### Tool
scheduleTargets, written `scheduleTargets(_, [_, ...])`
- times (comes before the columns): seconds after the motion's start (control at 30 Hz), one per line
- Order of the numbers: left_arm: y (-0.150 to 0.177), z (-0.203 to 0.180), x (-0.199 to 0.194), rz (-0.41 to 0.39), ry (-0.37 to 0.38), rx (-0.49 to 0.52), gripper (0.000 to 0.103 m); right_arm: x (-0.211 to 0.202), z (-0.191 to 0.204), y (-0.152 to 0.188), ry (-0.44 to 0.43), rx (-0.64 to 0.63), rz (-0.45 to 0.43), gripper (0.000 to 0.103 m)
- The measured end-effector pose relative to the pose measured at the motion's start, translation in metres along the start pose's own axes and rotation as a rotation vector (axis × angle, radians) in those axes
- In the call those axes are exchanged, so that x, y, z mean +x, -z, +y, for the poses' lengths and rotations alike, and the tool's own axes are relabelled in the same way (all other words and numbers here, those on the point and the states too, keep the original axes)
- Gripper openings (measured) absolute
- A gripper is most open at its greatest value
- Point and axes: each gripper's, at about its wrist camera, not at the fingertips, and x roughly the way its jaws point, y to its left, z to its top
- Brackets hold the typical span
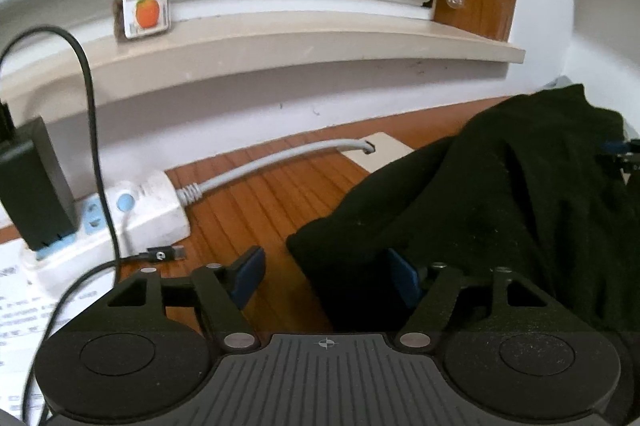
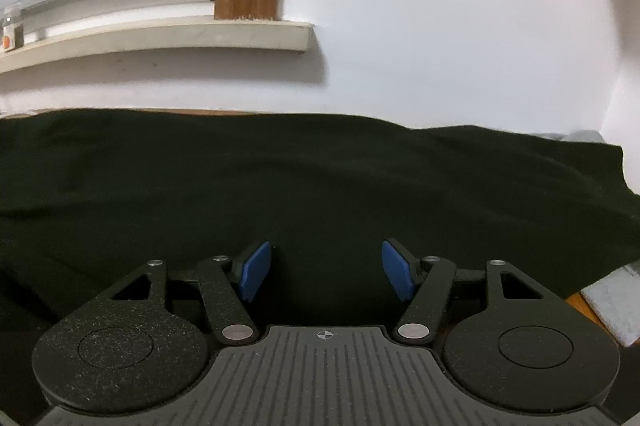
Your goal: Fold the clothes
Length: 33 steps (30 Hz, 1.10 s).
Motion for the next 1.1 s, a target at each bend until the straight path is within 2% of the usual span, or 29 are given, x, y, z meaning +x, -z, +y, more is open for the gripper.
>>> scheduleTargets(0.07, [0.000,-0.001,0.002,-0.002,0.009,-0.009,0.070,0.000,0.001,0.000,0.008,-0.008,-0.002,0.062])
scheduleTargets(0.1, [0.000,-0.002,0.003,-0.002,0.015,-0.013,0.060,0.000,0.002,-0.001,0.016,-0.013,-0.003,0.062])
scheduleTargets(0.13, [0.000,-0.003,0.002,-0.006,0.028,-0.016,0.043,0.001,0.003,-0.001,0.023,-0.018,-0.004,0.062])
scheduleTargets(0.17, [0.000,-0.004,0.002,-0.010,0.041,-0.019,0.022,0.002,0.004,-0.002,0.031,-0.023,-0.005,0.062])
scheduleTargets(0.23, [-0.008,-0.012,-0.001,-0.028,0.014,-0.004,0.013,0.000,0.010,-0.005,0.031,-0.032,-0.011,0.062])
scheduleTargets(0.33, [-0.029,-0.025,-0.017,-0.110,-0.013,0.008,0.012,-0.005,0.023,-0.014,0.010,-0.027,-0.032,0.062])
scheduleTargets(0.43, [-0.056,-0.028,-0.030,-0.171,0.026,-0.031,0.013,-0.013,0.043,-0.029,-0.051,0.017,-0.075,0.062])
scheduleTargets(0.5, [-0.060,-0.033,-0.023,-0.130,0.024,-0.017,0.018,-0.016,0.069,-0.042,-0.151,0.007,-0.085,0.062])
scheduleTargets(0.57, [-0.058,-0.037,-0.015,-0.086,0.013,0.002,0.034,-0.017,0.107,-0.054,-0.242,-0.035,-0.090,0.062])
scheduleTargets(0.63, [-0.047,-0.035,-0.012,-0.077,0.022,0.008,0.042,-0.016,0.145,-0.062,-0.349,-0.067,-0.081,0.062])
scheduleTargets(0.73, [-0.028,-0.024,-0.017,-0.064,0.035,0.003,0.046,-0.012,0.197,-0.069,-0.495,-0.087,-0.049,0.061])
scheduleTargets(0.93, [-0.002,0.004,-0.048,-0.093,0.074,0.023,0.046,-0.011,0.286,-0.070,-0.644,-0.171,0.011,0.061])
scheduleTargets(1.0, [0.003,0.011,-0.056,-0.104,0.089,0.053,0.044,-0.015,0.308,-0.068,-0.652,-0.191,0.015,0.061])
scheduleTargets(1.07, [0.004,0.015,-0.057,-0.112,0.149,0.094,0.026,-0.019,0.329,-0.067,-0.648,-0.213,0.014,0.061])
scheduleTargets(1.1, [0.004,0.016,-0.056,-0.104,0.181,0.115,0.021,-0.021,0.340,-0.066,-0.645,-0.223,0.013,0.061])
